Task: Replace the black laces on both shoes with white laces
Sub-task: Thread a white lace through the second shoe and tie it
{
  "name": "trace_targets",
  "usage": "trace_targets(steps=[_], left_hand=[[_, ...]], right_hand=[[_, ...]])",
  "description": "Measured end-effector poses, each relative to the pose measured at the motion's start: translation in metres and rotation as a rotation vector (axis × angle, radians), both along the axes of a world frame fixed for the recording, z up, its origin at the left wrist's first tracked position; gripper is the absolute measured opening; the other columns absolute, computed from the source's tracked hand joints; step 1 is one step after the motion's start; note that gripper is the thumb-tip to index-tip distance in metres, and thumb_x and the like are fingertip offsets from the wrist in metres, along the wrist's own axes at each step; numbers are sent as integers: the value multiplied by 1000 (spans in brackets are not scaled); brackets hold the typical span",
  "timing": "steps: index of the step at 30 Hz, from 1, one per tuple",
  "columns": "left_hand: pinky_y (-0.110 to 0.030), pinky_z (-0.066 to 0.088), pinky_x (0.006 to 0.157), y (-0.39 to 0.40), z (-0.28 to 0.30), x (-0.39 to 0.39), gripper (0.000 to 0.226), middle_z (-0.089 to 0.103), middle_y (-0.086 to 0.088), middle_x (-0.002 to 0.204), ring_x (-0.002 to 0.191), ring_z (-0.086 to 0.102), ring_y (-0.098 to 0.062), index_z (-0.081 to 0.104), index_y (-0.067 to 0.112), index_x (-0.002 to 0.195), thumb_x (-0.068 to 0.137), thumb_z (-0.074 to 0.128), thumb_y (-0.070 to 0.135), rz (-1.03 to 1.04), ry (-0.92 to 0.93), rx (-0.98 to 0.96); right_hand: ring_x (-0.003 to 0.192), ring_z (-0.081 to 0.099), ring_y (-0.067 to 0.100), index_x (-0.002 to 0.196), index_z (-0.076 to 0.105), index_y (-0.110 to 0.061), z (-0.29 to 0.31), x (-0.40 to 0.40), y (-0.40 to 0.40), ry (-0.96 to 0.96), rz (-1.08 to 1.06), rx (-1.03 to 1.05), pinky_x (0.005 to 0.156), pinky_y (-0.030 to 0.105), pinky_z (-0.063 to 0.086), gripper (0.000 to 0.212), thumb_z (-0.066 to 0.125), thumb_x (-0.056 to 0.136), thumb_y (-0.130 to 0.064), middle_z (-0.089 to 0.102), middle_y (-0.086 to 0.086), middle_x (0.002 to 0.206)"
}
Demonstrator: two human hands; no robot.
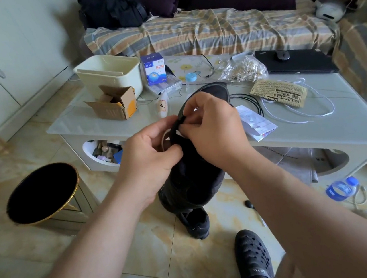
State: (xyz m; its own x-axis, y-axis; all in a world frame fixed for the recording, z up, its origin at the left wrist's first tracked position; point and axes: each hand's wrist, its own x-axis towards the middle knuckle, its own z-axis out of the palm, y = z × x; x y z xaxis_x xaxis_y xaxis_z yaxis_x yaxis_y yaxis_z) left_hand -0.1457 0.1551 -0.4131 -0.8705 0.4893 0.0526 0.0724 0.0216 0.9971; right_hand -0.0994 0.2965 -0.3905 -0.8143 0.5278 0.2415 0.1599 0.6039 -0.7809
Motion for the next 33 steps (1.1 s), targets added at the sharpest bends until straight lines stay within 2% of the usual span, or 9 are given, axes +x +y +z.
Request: trace_targets(steps=[4, 8, 10, 14, 17, 20, 24, 30, 33], left_hand=[[-16, 48, 56, 2, -3, 3, 60, 78, 10, 89, 69, 60, -5, 71, 49, 107, 87, 62, -7, 63, -4, -9], [-29, 60, 88, 6, -7, -3, 46, 81, 5, 102, 98, 76, -14, 75, 31, 107, 88, 65, -10, 255, -206, 133], [-31, 61, 88, 7, -8, -9, 35, 81, -3, 99, 101, 77, -23, 77, 22, 105, 90, 69, -8, 316, -348, 214], [-40, 62, 89, 7, -11, -11, 28, 81, -10, 100, 98, 78, -29, 79, 19, 107, 90, 73, -2, 343, -456, 264], [-34, 64, 76, 7, -10, -13, 31, 81, -10, 97, 92, 79, -27, 80, 18, 110, 92, 68, -4, 396, -499, 295], [-31, 63, 68, 5, -7, -18, 32, 81, -10, 96, 88, 80, -24, 78, 17, 114, 93, 64, -4, 452, -566, 390], [-21, 55, 59, 5, -10, -13, 32, 81, -2, 92, 75, 76, -14, 77, 19, 115, 93, 66, -2, 392, -513, 347], [-33, 58, 84, 1, -8, -11, 15, 81, -4, 100, 90, 77, -17, 81, 21, 101, 100, 67, 19, 323, -440, 339], [-31, 60, 72, -8, -11, -19, 25, 81, -3, 94, 87, 73, -18, 82, 31, 98, 102, 66, 13, 260, -180, 147]], right_hand=[[83, 68, -1, 105, 69, -30, -3, -2, -1, 27, 82, 43, 81, 17, 51, 28, 74, 83, -13, 75, -17, 80], [104, 62, 1, 128, 68, -23, -11, -2, -7, 70, 205, 125, 84, -1, 37, 42, 69, 90, -5, 78, -16, 95], [112, 59, 3, 131, 68, -21, -15, -1, -9, 110, 227, 173, 88, -4, 33, 48, 69, 87, -3, 78, -12, 107], [115, 64, 9, 130, 69, -19, -23, 0, -6, 200, 196, 209, 103, 17, 45, 54, 65, 80, 2, 75, -9, 117], [117, 55, 20, 125, 70, -20, -27, 2, -4, 292, 42, 256, 105, 36, 45, 53, 64, 76, -1, 64, -4, 123], [108, 49, 22, 117, 65, -28, -29, 5, 2, 166, -55, 195, 98, 34, 42, 34, 69, 83, -22, 53, -4, 112], [84, 58, 4, 105, 67, -25, -33, 5, 13, -13, -105, -42, 69, 19, 39, 11, 65, 95, -30, 63, -16, 89], [87, 67, 7, 99, 70, -30, -36, 1, 22, 170, -227, -302, 82, 34, 57, 6, 67, 95, -32, 69, -20, 86], [90, 68, 6, 98, 72, -31, -37, 0, 21, 214, -223, -382, 87, 37, 59, 4, 70, 95, -32, 72, -21, 86]])
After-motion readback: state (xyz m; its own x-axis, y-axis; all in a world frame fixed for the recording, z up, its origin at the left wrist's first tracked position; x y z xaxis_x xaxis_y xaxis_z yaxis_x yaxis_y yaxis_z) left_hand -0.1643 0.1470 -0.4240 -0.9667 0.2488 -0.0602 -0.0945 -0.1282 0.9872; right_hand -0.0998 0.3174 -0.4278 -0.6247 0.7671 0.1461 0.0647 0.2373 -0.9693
